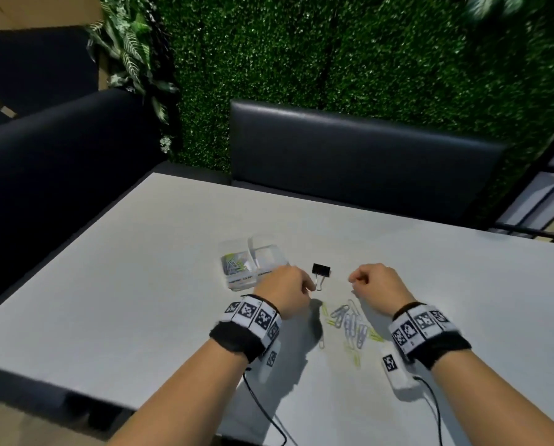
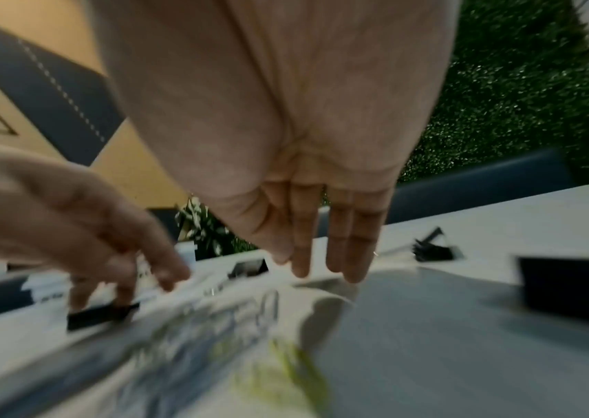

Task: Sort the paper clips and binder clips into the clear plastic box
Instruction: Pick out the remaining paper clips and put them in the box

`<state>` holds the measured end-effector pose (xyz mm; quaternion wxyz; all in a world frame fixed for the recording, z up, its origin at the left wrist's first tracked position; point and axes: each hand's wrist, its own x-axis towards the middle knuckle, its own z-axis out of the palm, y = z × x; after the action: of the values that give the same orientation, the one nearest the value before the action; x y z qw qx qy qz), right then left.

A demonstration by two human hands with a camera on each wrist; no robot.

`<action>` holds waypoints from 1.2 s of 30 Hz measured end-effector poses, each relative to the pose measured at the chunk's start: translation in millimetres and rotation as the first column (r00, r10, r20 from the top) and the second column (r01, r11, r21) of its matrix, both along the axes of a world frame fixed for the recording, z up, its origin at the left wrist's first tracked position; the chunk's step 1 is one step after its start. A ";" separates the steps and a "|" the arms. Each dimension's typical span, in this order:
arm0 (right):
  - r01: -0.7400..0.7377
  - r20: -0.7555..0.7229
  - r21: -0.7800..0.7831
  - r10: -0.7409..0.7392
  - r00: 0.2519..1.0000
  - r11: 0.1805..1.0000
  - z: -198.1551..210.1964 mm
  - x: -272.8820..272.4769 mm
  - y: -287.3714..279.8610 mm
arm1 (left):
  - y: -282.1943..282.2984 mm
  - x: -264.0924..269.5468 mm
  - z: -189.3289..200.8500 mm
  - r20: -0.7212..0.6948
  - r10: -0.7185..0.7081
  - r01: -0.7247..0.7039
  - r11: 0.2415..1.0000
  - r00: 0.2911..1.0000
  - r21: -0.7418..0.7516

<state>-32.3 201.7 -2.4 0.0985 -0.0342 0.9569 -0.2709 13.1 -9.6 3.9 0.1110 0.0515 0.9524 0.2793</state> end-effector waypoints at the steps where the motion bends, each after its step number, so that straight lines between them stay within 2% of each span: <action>1: -0.033 0.035 0.049 0.031 0.999 0.998 -8.1 4.1 12.2 | 15.0 -2.6 -6.2 0.045 -0.031 0.033 0.998 0.999 -0.044; 3: -0.124 0.115 0.099 0.113 0.987 0.987 -24.9 13.7 22.2 | 39.2 -6.4 -17.0 0.095 -0.075 0.090 0.982 0.993 -0.165; 5: -0.175 0.112 0.109 0.163 0.980 0.978 -35.3 21.4 22.7 | 54.7 -6.4 -23.8 0.122 -0.087 0.117 0.956 0.989 -0.269; 7: -0.216 0.054 0.141 0.211 0.976 0.966 -40.4 25.4 22.2 | 62.1 -4.2 -27.9 0.123 -0.102 0.134 0.948 0.987 -0.288; 10: -0.319 0.025 0.197 0.320 0.947 0.927 -42.2 38.6 23.5 | 61.5 6.8 -30.8 0.122 -0.178 0.202 0.954 0.976 -0.222; 13: -0.289 0.020 0.120 0.288 0.957 0.950 -31.8 57.8 33.8 | 48.4 21.9 -31.4 0.090 -0.205 0.218 0.962 0.974 -0.166; 16: -0.277 0.105 0.117 0.266 0.958 0.954 -20.7 74.8 53.2 | 32.1 31.9 -29.4 0.128 -0.166 0.200 0.923 0.978 -0.328; 19: -0.222 0.202 0.141 0.191 0.961 0.965 -19.5 85.3 58.2 | 31.5 29.2 -29.9 0.175 -0.145 0.195 0.929 0.974 -0.315; 23: -0.263 0.131 0.196 0.240 0.962 0.945 -26.8 77.9 35.8 | 45.2 20.8 -29.6 0.105 -0.128 0.144 0.976 0.986 -0.163; 25: -0.244 0.082 0.187 0.232 0.969 0.952 -26.9 73.6 29.8 | 49.9 19.3 -29.8 0.078 -0.137 0.147 0.980 0.987 -0.135; 29: -0.200 0.073 0.119 0.192 0.979 0.972 -30.1 68.2 35.0 | 53.7 21.1 -34.7 0.071 -0.189 0.200 0.959 0.979 -0.202; 32: -0.229 0.126 0.207 0.206 0.970 0.951 -30.3 67.0 31.0 | 60.2 19.5 -37.7 0.070 -0.225 0.235 0.946 0.972 -0.225; 36: -0.257 0.084 0.261 0.244 0.966 0.931 -28.3 59.5 23.4 | 60.7 8.8 -35.4 0.006 -0.202 0.199 0.960 0.979 -0.198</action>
<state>27.2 225.1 -30.7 0.1598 -0.1354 0.9699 -0.1242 21.9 51.1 -31.5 0.1364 0.1382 0.9661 0.1703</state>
